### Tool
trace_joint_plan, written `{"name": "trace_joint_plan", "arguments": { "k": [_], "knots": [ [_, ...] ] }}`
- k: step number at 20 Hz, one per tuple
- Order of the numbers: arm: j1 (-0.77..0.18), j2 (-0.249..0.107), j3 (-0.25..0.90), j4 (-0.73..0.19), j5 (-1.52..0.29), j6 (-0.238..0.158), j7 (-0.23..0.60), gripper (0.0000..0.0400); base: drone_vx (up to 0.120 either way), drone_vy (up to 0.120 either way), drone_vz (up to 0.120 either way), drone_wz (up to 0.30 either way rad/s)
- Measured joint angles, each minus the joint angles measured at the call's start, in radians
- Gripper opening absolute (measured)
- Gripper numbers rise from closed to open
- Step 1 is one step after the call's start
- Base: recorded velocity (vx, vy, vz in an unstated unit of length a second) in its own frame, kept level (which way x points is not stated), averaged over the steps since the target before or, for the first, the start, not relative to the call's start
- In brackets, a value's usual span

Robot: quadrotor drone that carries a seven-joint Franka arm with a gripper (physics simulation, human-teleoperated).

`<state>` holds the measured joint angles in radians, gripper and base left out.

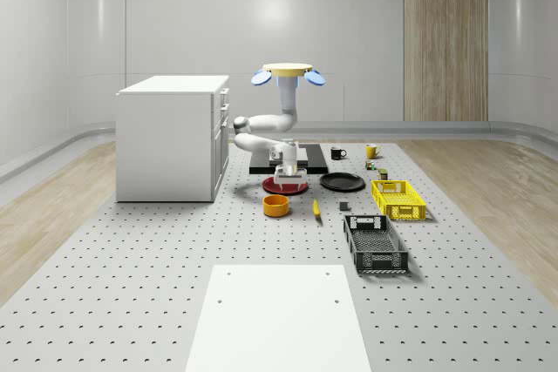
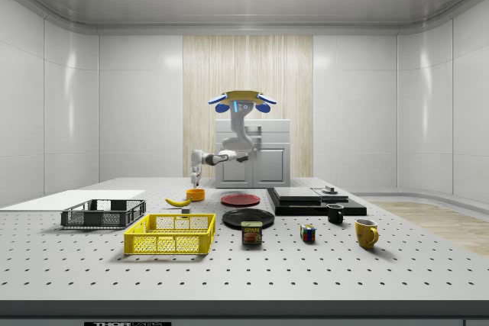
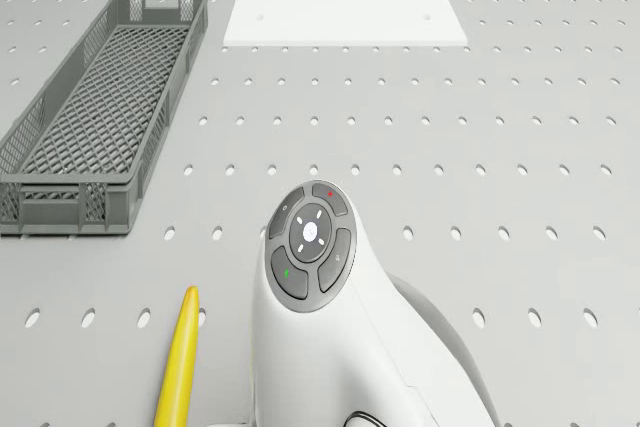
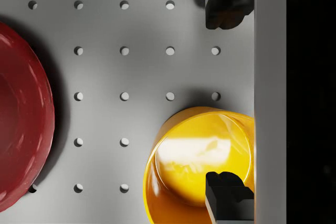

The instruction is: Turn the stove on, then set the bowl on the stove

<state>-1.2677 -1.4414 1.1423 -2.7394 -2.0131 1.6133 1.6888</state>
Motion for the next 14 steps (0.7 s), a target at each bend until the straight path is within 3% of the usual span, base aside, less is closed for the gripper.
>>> {"name": "trace_joint_plan", "arguments": {
  "k": [2,6,14],
  "knots": [
    [-0.003,0.0,-0.014,0.006,-0.013,0.008,-0.001,0.04,0.0,0.0,0.0,0.0],
    [-0.008,0.002,-0.041,0.02,-0.038,0.021,-0.002,0.04,0.11,0.0,0.0,0.0],
    [-0.005,0.006,-0.1,0.053,-0.092,0.056,-0.023,0.04,0.0,0.0,0.0,0.0]
  ]
}}
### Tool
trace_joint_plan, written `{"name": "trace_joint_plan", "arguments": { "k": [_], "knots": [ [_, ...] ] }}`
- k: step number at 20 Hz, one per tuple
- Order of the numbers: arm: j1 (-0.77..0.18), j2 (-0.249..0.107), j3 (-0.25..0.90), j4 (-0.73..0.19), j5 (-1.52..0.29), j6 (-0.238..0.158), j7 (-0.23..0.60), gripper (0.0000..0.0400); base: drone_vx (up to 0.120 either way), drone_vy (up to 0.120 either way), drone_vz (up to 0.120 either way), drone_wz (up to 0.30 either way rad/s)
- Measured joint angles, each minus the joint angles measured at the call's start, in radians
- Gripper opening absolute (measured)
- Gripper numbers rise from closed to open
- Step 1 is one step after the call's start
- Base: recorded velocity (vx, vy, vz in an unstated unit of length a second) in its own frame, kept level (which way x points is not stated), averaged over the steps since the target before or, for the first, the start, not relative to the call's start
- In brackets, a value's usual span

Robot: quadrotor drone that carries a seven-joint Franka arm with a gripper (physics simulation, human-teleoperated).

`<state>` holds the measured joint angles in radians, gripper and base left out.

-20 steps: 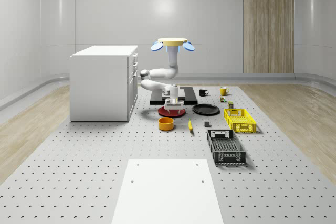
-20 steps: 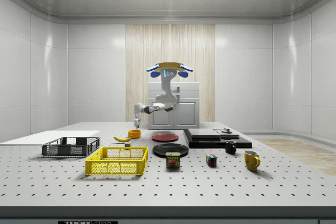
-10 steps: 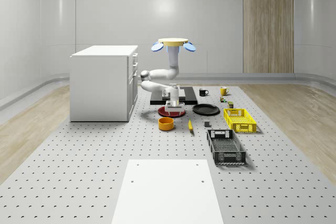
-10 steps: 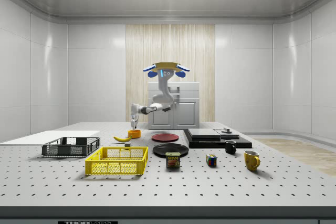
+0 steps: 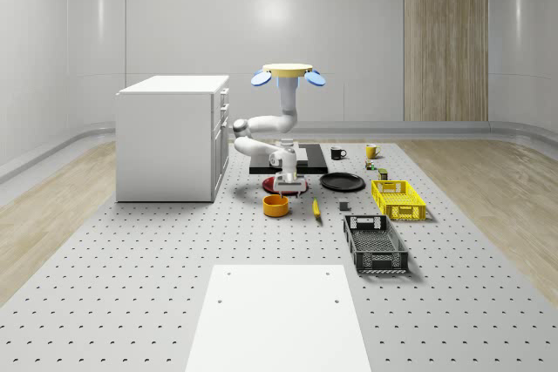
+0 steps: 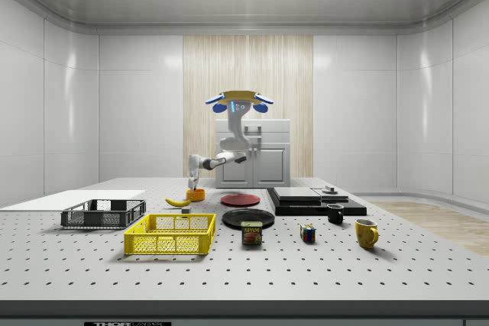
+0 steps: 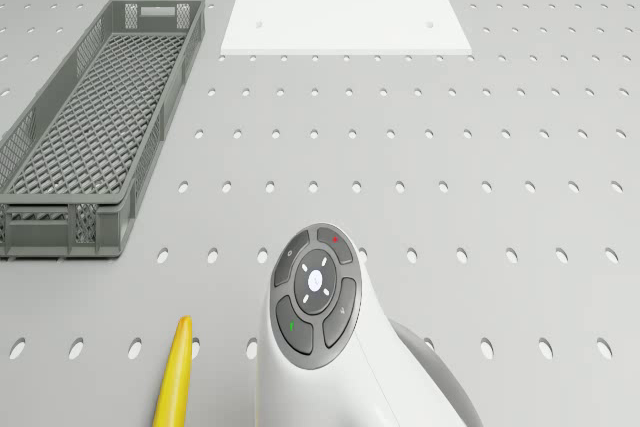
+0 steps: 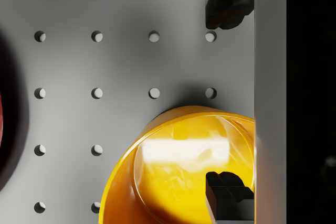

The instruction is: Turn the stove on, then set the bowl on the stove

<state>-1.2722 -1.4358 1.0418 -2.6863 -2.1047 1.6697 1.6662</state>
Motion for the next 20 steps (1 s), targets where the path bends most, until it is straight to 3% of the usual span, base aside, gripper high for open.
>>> {"name": "trace_joint_plan", "arguments": {
  "k": [10,19,20],
  "knots": [
    [0.022,0.005,-0.047,0.033,-0.042,0.031,-0.039,0.04,0.0,0.0,0.0,0.0],
    [0.021,0.019,-0.056,0.037,-0.055,0.024,-0.038,0.04,0.0,0.0,0.0,0.0],
    [0.021,0.02,-0.056,0.037,-0.056,0.023,-0.038,0.0354,0.0,0.0,0.0,0.0]
  ]
}}
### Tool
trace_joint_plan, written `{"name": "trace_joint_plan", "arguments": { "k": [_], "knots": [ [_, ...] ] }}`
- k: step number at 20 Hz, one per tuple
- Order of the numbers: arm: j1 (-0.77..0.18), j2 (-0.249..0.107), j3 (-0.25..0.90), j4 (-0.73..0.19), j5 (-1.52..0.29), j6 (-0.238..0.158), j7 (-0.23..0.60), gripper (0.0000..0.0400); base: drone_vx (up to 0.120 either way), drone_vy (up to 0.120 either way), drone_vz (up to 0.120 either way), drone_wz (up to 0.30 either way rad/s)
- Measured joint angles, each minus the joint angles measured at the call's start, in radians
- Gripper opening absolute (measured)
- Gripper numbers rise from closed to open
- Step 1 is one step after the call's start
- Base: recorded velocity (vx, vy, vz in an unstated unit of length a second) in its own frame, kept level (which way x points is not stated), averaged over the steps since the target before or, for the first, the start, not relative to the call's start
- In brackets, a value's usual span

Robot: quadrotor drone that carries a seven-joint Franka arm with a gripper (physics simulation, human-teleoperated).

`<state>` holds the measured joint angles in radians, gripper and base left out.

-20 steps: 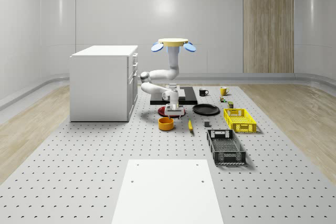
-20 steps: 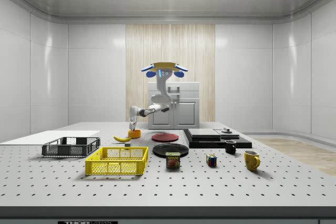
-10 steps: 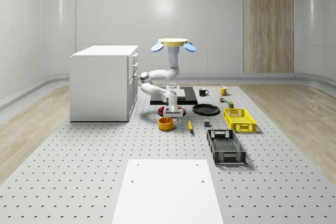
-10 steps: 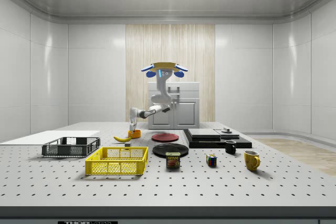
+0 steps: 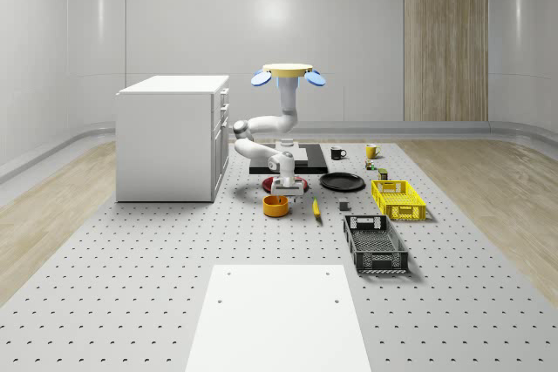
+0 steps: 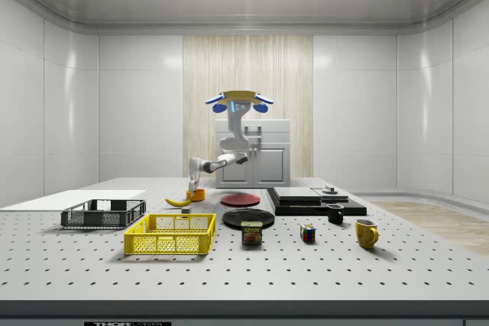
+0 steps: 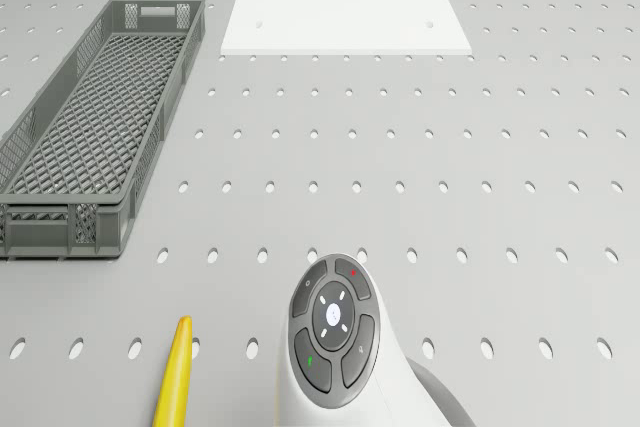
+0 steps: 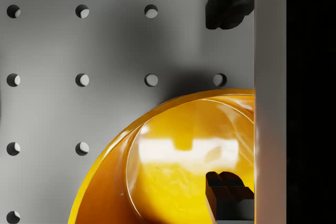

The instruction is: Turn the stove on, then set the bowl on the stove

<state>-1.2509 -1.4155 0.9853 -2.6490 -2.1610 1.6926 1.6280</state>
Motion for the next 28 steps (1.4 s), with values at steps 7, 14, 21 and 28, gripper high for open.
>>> {"name": "trace_joint_plan", "arguments": {
  "k": [7,14,21,28],
  "knots": [
    [0.003,0.008,-0.002,0.0,-0.005,-0.007,-0.002,0.0144,0.0,0.0,0.0,0.0],
    [0.008,0.015,-0.003,-0.001,-0.008,-0.013,-0.005,0.0108,0.0,0.0,0.0,0.0],
    [0.024,0.012,0.042,-0.034,0.031,-0.045,-0.006,0.0101,0.0,0.0,0.034,0.0],
    [0.034,0.008,0.083,-0.058,0.069,-0.07,-0.004,0.01,-0.091,0.086,0.12,0.0]
  ]
}}
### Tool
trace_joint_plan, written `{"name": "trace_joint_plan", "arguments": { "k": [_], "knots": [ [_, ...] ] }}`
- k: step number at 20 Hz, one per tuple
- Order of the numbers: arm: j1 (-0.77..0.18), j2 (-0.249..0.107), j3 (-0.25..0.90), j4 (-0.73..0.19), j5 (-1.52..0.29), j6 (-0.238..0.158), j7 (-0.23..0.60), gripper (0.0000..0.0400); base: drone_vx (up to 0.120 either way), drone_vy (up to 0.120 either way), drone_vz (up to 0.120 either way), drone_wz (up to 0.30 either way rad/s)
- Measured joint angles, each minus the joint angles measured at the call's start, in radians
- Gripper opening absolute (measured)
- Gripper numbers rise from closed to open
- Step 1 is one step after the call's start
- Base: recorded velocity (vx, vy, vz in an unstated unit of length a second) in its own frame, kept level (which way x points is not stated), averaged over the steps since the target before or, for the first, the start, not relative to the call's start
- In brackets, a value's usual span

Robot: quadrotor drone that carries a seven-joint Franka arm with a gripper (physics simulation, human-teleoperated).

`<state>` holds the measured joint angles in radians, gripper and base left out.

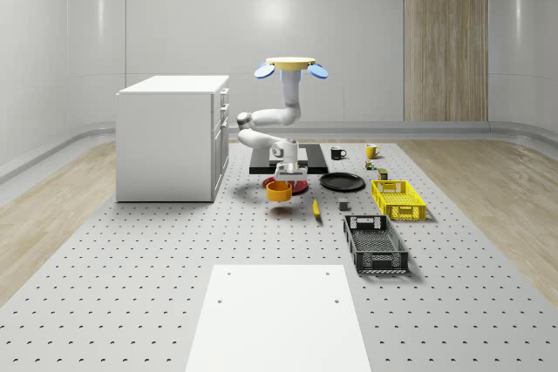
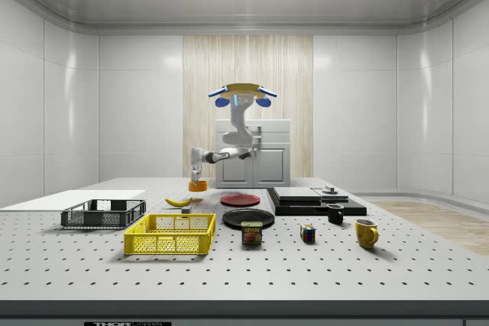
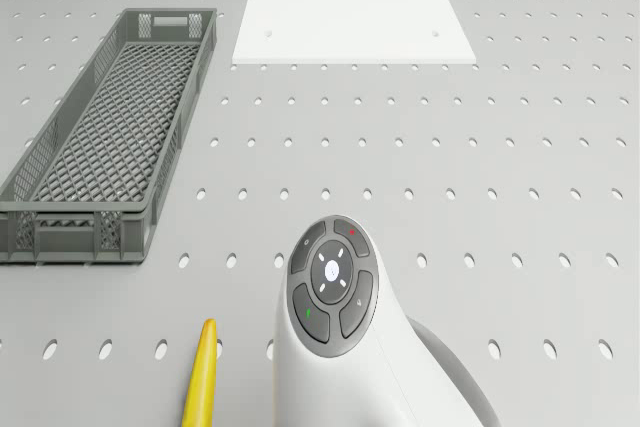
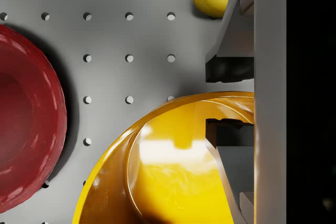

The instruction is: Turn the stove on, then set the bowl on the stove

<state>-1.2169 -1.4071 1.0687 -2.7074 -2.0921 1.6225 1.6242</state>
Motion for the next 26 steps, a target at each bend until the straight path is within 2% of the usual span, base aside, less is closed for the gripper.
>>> {"name": "trace_joint_plan", "arguments": {
  "k": [9,15,21,26],
  "knots": [
    [0.002,-0.002,0.012,-0.006,0.011,-0.006,0.001,0.01,-0.12,0.12,0.116,0.0],
    [0.002,-0.002,0.013,-0.007,0.013,-0.006,0.001,0.01,-0.113,0.12,0.0,0.0],
    [0.001,-0.003,0.014,-0.007,0.013,-0.006,0.002,0.01,-0.1,0.0,0.0,0.0],
    [0.001,-0.004,0.014,-0.007,0.014,-0.005,0.002,0.01,-0.12,0.0,0.08,0.0]
  ]
}}
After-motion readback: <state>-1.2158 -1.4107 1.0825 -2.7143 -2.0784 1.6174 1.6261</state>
